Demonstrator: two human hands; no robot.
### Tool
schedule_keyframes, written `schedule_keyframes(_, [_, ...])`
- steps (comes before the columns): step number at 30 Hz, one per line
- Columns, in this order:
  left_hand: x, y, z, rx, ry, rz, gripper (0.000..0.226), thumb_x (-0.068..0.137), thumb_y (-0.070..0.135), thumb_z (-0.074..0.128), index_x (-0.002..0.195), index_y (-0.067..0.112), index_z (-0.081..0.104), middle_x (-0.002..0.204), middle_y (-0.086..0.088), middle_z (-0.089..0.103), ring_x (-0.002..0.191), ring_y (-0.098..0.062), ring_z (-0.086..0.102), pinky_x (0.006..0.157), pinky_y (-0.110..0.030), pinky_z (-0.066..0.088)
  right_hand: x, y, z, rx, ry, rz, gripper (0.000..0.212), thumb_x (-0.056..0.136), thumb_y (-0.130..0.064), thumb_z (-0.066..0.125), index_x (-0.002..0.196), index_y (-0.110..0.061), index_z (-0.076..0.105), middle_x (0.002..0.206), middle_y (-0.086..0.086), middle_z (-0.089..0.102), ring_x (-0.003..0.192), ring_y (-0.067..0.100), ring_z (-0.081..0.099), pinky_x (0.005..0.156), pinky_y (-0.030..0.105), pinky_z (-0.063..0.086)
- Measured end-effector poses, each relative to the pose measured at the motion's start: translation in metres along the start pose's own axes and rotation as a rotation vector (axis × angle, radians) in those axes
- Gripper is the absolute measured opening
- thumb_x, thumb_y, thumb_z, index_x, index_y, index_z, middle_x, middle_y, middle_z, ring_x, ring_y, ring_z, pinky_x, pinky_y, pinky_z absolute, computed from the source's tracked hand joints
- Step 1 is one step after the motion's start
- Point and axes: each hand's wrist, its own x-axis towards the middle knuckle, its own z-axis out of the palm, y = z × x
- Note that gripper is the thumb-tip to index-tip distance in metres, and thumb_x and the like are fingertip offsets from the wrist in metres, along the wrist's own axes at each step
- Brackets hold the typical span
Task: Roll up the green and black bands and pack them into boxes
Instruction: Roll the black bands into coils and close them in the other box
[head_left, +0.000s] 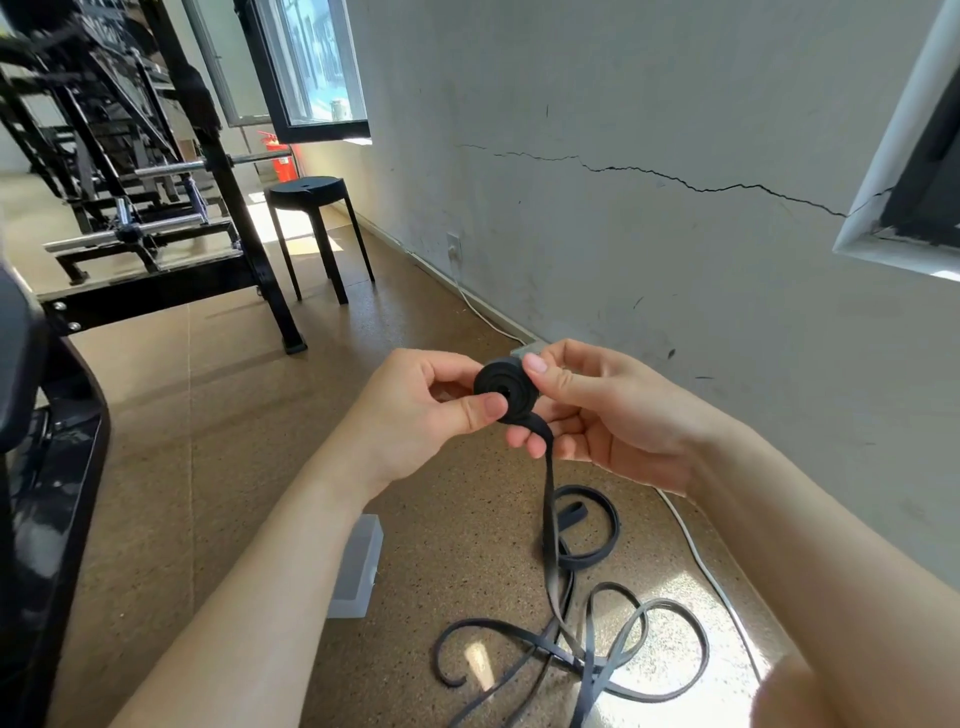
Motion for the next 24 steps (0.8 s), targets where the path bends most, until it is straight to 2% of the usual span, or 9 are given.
schedule_keyframes(3, [-0.002,-0.003,0.007,-0.321,-0.041,-0.073,0.021,0.079,0.023,0.072,0.096,0.011,0.074,0.083,-0.008,0.071,0.084,-0.02,0.064,0.082,-0.035,0.05,0.0,0.001,-0.001,0.109,-0.007,-0.043,0.041,0.079,-0.03,0.066,0.11,-0.018,0.042,0.081,0.024,0.067,0.064,0.024,0.059,0.05,0.02,0.047])
schedule_keyframes(6, [-0.003,-0.001,0.015,-0.528,-0.065,-0.115,0.019,0.077,0.017,0.071,0.092,0.006,0.073,0.075,-0.011,0.07,0.072,-0.019,0.065,0.076,-0.03,0.05,0.0,0.002,-0.001,0.181,-0.016,-0.076,0.042,0.078,-0.028,0.07,0.106,-0.018,0.042,0.078,0.022,0.066,0.067,0.025,0.058,0.052,0.02,0.05])
schedule_keyframes(8, [-0.003,-0.001,0.015,-0.509,-0.024,-0.087,0.019,0.072,0.02,0.075,0.085,0.006,0.074,0.07,-0.011,0.068,0.068,-0.02,0.065,0.075,-0.028,0.052,0.0,0.002,-0.002,0.166,-0.031,-0.065,0.048,0.072,-0.034,0.073,0.107,-0.019,0.043,0.083,0.023,0.067,0.068,0.025,0.062,0.052,0.021,0.049])
schedule_keyframes(10, [-0.002,-0.001,0.011,-0.349,0.03,-0.031,0.021,0.071,0.023,0.075,0.084,0.007,0.073,0.072,-0.012,0.068,0.074,-0.021,0.064,0.078,-0.032,0.051,-0.001,0.0,-0.003,0.102,-0.066,-0.03,0.05,0.073,-0.04,0.07,0.111,-0.019,0.046,0.089,0.024,0.069,0.069,0.026,0.066,0.052,0.023,0.047])
schedule_keyframes(14, [0.0,0.001,-0.002,0.013,0.04,0.052,0.007,0.071,0.022,0.078,0.077,0.021,0.073,0.076,0.007,0.068,0.076,-0.014,0.062,0.074,-0.033,0.048,-0.001,0.0,-0.003,-0.07,-0.065,0.021,0.067,0.081,-0.054,0.063,0.125,-0.006,0.047,0.084,0.02,0.07,0.064,0.021,0.063,0.05,0.022,0.045])
schedule_keyframes(17, [0.001,-0.001,-0.008,0.124,0.001,0.062,0.013,0.074,0.016,0.079,0.077,0.027,0.072,0.076,0.011,0.067,0.077,-0.011,0.062,0.076,-0.033,0.049,0.002,0.004,0.001,-0.089,-0.032,0.012,0.06,0.08,-0.05,0.061,0.123,-0.01,0.048,0.079,0.017,0.07,0.06,0.019,0.06,0.049,0.021,0.042])
schedule_keyframes(20, [-0.001,-0.003,-0.005,-0.019,-0.015,0.001,0.006,0.072,0.025,0.075,0.078,0.026,0.073,0.078,0.006,0.069,0.078,-0.011,0.062,0.074,-0.026,0.048,0.002,0.003,0.001,-0.002,-0.034,-0.012,0.049,0.078,-0.042,0.064,0.117,-0.019,0.046,0.078,0.019,0.069,0.06,0.021,0.061,0.05,0.022,0.043])
schedule_keyframes(24, [-0.003,-0.006,0.008,-0.405,-0.026,-0.091,0.016,0.078,0.02,0.067,0.091,0.013,0.073,0.076,-0.006,0.067,0.077,-0.019,0.06,0.074,-0.031,0.043,0.002,0.004,-0.002,0.125,-0.052,-0.055,0.037,0.08,-0.033,0.067,0.107,-0.018,0.045,0.082,0.022,0.066,0.064,0.022,0.06,0.051,0.021,0.047])
